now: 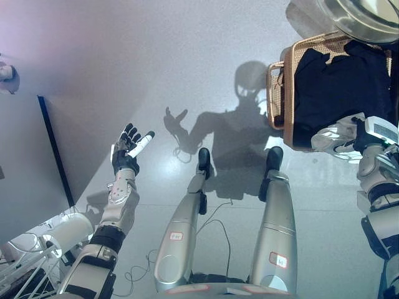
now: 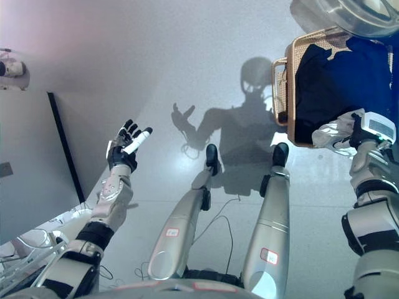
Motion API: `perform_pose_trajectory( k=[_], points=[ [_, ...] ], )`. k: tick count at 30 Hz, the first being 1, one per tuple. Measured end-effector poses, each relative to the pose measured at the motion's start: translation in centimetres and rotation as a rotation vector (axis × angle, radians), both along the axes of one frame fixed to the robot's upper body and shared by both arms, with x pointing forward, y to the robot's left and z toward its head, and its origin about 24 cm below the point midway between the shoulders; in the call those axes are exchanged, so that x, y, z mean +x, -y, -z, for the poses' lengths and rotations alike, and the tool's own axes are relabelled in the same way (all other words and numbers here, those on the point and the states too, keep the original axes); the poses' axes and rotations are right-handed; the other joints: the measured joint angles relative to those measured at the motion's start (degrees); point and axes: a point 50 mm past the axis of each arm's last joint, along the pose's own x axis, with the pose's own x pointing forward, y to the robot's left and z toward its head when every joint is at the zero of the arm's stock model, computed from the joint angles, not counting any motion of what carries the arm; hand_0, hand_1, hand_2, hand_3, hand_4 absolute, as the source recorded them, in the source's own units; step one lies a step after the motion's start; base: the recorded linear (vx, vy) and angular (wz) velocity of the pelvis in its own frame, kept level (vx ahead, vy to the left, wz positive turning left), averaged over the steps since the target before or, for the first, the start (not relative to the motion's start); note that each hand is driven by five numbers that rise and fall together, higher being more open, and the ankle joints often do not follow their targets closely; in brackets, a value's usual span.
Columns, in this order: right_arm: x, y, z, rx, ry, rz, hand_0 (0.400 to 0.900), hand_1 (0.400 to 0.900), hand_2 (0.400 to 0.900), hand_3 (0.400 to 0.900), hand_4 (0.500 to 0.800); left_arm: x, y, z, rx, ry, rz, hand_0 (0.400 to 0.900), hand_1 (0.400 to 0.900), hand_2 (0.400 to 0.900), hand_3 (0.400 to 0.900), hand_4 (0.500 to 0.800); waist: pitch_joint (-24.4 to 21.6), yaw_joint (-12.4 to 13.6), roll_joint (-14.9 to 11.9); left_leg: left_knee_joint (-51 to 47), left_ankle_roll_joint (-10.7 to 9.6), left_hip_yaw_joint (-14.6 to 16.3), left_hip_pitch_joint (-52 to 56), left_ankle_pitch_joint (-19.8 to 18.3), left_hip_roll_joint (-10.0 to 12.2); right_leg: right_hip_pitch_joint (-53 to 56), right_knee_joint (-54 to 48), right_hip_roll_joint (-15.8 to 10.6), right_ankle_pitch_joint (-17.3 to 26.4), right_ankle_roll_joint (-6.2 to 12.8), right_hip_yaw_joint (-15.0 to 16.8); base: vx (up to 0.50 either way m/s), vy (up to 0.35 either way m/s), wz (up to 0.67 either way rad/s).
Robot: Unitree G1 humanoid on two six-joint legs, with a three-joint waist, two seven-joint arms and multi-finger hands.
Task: Put the clothes in the basket into the washing machine.
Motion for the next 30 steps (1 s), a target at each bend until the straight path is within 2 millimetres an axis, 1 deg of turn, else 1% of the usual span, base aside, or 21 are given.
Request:
perform_pose_trajectory(
  k=[4,7,8,15,19,23,24,27,28,30],
  points=[
    [0.6,-0.1,-1.2,0.004,0.038,0.001,0.400,0.400,0.400,0.400,0.500,-0.2,0.1,-0.2,-0.003,0.016,0.007,0.900,0.900,0.900,0.900,0.800,0.0,0.4,0.0,0.0,0.0,0.8,-0.2,0.0,0.0,-0.8,0.0,0.1,0.0,0.00,0.6,0.01,0.032,-0.12],
    [1.2,-0.2,-2.6,0.002,0.079,-0.001,0.400,0.400,0.400,0.400,0.500,-0.2,0.1,-0.3,-0.001,0.018,0.003,0.900,0.900,0.900,0.900,0.800,0.0,0.4,0.0,0.3,-0.1,1.2,-1.2,-0.1,0.1,-2.0,0.0,0.4,0.1,-0.13,1.2,0.00,0.017,-0.06],
    [1.3,-0.2,-2.7,0.006,0.085,0.000,0.400,0.400,0.400,0.400,0.500,-0.2,0.1,-0.3,-0.001,0.017,0.004,0.900,0.900,0.900,0.900,0.800,0.0,0.4,0.0,0.7,-0.4,1.2,-1.5,-0.4,0.1,-2.1,0.0,0.5,0.2,-0.17,1.2,0.00,0.000,0.00],
    [0.9,0.4,-3.0,0.027,0.079,0.040,0.400,0.400,0.400,0.400,0.500,-0.2,0.0,-0.4,0.000,0.025,-0.001,0.900,0.900,0.900,0.900,0.800,0.0,1.1,0.0,1.0,-0.3,1.9,-0.4,-0.9,0.1,-1.1,-0.3,0.6,0.3,-0.19,1.9,0.02,0.020,-0.11],
    [0.8,0.8,-3.7,0.213,0.250,0.106,0.400,0.400,0.400,0.400,0.500,-0.6,-0.5,0.4,0.004,-0.010,-0.026,0.900,0.900,0.900,0.900,0.800,-0.1,0.8,0.2,-0.4,-0.2,2.3,3.9,-1.0,0.2,2.6,-1.6,1.0,0.3,-0.24,2.1,0.04,-0.019,-0.09],
    [0.3,1.6,-4.3,0.520,0.547,0.220,0.400,0.400,0.400,0.400,0.500,-1.1,-1.3,1.9,0.018,-0.078,-0.060,0.900,0.900,0.900,0.900,0.800,-0.3,-0.4,0.4,-2.8,0.0,2.4,8.6,-0.5,0.6,7.2,-3.7,1.3,0.6,-0.03,1.9,0.06,-0.054,-0.02],
    [0.1,1.7,-4.2,0.572,0.595,0.246,0.400,0.400,0.400,0.400,0.500,-1.2,-1.6,2.4,0.023,-0.102,-0.071,0.900,0.900,0.900,0.900,0.800,-0.4,-0.6,0.5,-3.6,0.0,2.5,9.9,-0.4,0.9,8.4,-4.4,1.6,1.0,0.35,1.7,0.07,-0.051,-0.05],
    [0.0,1.7,-4.0,0.753,0.765,0.307,0.400,0.400,0.400,0.400,0.500,-1.9,-2.7,3.7,0.029,-0.169,-0.121,0.900,0.900,0.900,0.900,0.800,-0.5,-2.0,0.8,-5.4,0.0,2.6,13.4,-0.2,1.4,11.4,-5.7,2.0,1.0,0.59,1.3,0.10,-0.063,-0.13],
    [-0.1,1.9,-4.4,0.833,0.859,0.327,0.400,0.400,0.400,0.400,0.500,-2.0,-3.0,4.1,0.031,-0.187,-0.133,0.900,0.900,0.900,0.900,0.800,-1.0,-2.1,1.4,-5.8,0.1,2.6,13.7,-0.1,1.6,11.8,-6.3,2.1,1.0,0.55,1.2,0.10,-0.071,-0.12],
    [-0.3,2.1,-4.4,0.937,0.981,0.362,0.400,0.400,0.400,0.400,0.500,-2.3,-3.6,4.5,0.029,-0.211,-0.161,0.900,0.900,0.900,0.900,0.800,-1.5,-2.3,2.2,-7.1,-0.1,2.9,14.9,0.2,2.0,12.6,-6.9,2.6,1.5,0.64,1.0,0.12,-0.083,-0.12]
  ],
)
